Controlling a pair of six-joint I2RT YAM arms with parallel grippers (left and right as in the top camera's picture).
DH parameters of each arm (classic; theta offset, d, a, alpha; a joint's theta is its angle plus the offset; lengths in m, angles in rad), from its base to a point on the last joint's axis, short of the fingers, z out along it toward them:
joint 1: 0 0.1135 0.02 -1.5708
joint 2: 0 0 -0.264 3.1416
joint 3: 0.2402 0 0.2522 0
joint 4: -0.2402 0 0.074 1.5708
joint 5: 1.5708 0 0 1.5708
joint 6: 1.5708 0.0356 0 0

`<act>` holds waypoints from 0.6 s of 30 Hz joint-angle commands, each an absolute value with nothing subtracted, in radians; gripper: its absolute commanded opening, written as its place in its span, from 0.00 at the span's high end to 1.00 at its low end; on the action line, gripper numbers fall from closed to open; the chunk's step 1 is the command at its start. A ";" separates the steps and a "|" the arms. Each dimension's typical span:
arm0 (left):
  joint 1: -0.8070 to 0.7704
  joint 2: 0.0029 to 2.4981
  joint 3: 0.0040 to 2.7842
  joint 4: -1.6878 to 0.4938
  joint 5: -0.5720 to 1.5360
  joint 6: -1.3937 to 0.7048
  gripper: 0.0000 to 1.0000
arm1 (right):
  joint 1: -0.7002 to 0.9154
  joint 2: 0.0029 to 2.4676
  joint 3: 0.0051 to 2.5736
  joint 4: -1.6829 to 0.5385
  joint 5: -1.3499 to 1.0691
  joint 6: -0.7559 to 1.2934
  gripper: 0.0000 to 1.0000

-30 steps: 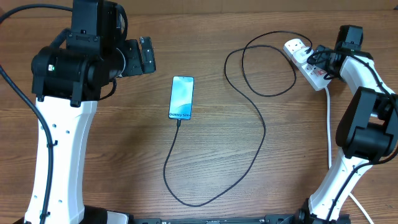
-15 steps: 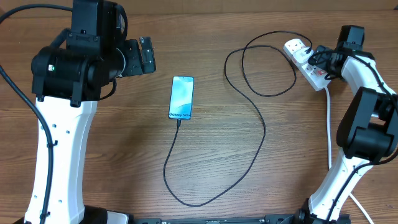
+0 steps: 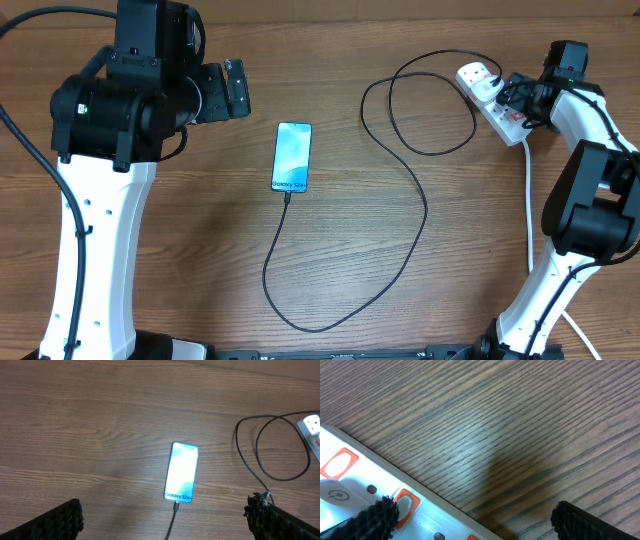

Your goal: Plug charger to phone and switch on socket

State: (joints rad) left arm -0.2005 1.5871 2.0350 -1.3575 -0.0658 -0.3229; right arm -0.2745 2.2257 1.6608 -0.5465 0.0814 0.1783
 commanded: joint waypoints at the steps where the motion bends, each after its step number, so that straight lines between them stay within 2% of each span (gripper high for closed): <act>1: -0.197 1.584 2.032 -1.355 -0.085 -0.337 0.00 | -0.265 2.236 1.665 -0.566 0.038 0.147 0.00; 18: -0.197 1.584 2.032 -1.355 -0.086 -0.337 0.00 | -0.264 2.239 1.662 -0.565 -0.002 0.100 0.00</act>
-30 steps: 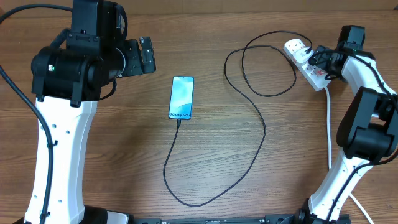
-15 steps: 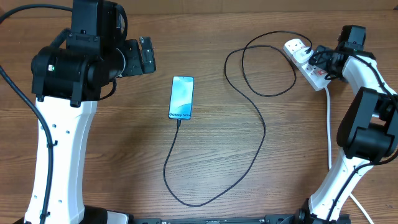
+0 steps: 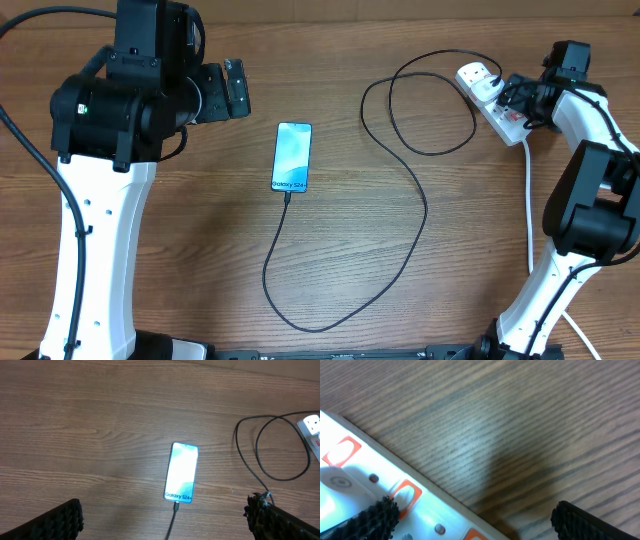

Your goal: Plug charger to phone and switch on socket

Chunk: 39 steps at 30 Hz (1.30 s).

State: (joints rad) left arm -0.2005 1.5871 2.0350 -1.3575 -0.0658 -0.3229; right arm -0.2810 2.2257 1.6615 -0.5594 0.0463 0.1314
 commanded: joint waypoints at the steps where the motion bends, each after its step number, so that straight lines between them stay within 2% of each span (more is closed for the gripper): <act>1: -0.197 1.584 2.032 -1.356 -0.086 -0.337 0.00 | -0.264 2.241 1.662 -0.566 -0.002 0.100 0.00; 11: -0.197 1.584 2.032 -1.355 -0.086 -0.337 0.00 | -0.264 2.227 1.684 -0.581 -0.031 0.104 0.00; 24: -0.197 1.584 2.032 -1.355 -0.085 -0.337 0.00 | -0.266 1.953 1.708 -0.539 0.055 0.156 0.00; 39: -0.197 1.584 2.032 -1.356 -0.086 -0.337 0.00 | -0.266 2.130 1.707 -0.565 0.176 0.190 0.00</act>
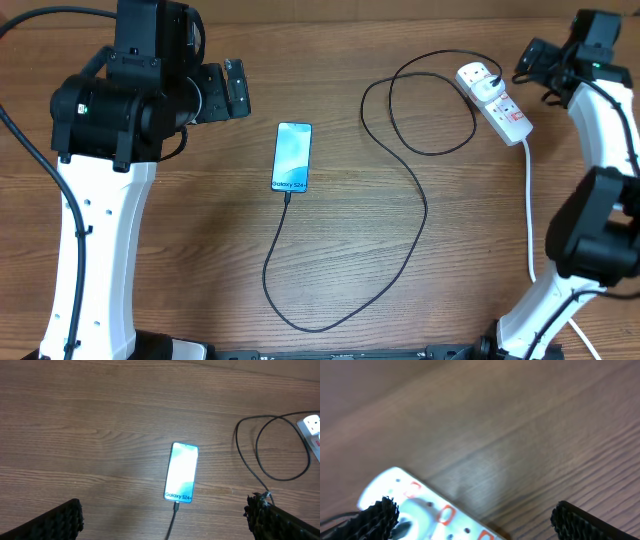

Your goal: Plug charger to phone and switch on socket

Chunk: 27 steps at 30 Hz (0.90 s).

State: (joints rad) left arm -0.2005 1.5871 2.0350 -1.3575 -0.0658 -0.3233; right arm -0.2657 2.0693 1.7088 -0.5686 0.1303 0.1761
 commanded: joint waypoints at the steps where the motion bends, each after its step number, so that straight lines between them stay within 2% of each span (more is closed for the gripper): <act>1: -0.197 1.584 2.032 -1.356 -0.086 -0.337 0.00 | -0.266 2.144 1.707 -0.562 0.184 0.190 0.00; 9: -0.197 1.584 2.032 -1.356 -0.085 -0.337 0.00 | -0.274 2.215 1.707 -0.548 0.209 0.191 0.00; 27: -0.197 1.584 2.032 -1.355 -0.086 -0.337 0.00 | -0.276 2.281 1.705 -0.559 0.091 0.191 0.00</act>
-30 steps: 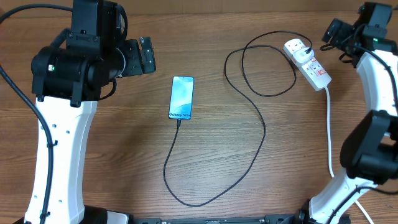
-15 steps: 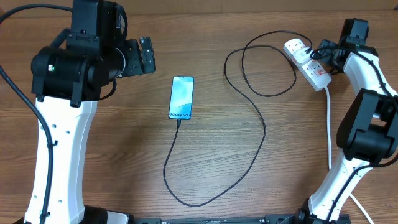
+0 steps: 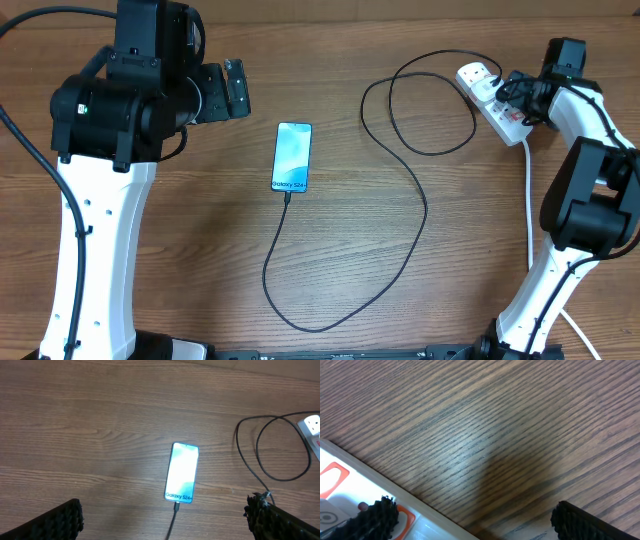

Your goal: Plug charger to phone and switch on socket

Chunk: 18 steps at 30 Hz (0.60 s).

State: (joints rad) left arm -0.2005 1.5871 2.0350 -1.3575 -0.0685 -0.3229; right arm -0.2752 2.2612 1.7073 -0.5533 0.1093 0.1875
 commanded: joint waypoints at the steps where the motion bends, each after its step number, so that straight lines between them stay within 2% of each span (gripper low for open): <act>1: -0.197 1.584 2.032 -1.356 -0.086 -0.337 0.00 | -0.276 2.284 1.705 -0.562 0.091 0.190 0.00; 18: -0.197 1.584 2.032 -1.356 -0.086 -0.337 0.00 | -0.276 2.284 1.705 -0.600 -0.002 0.186 0.00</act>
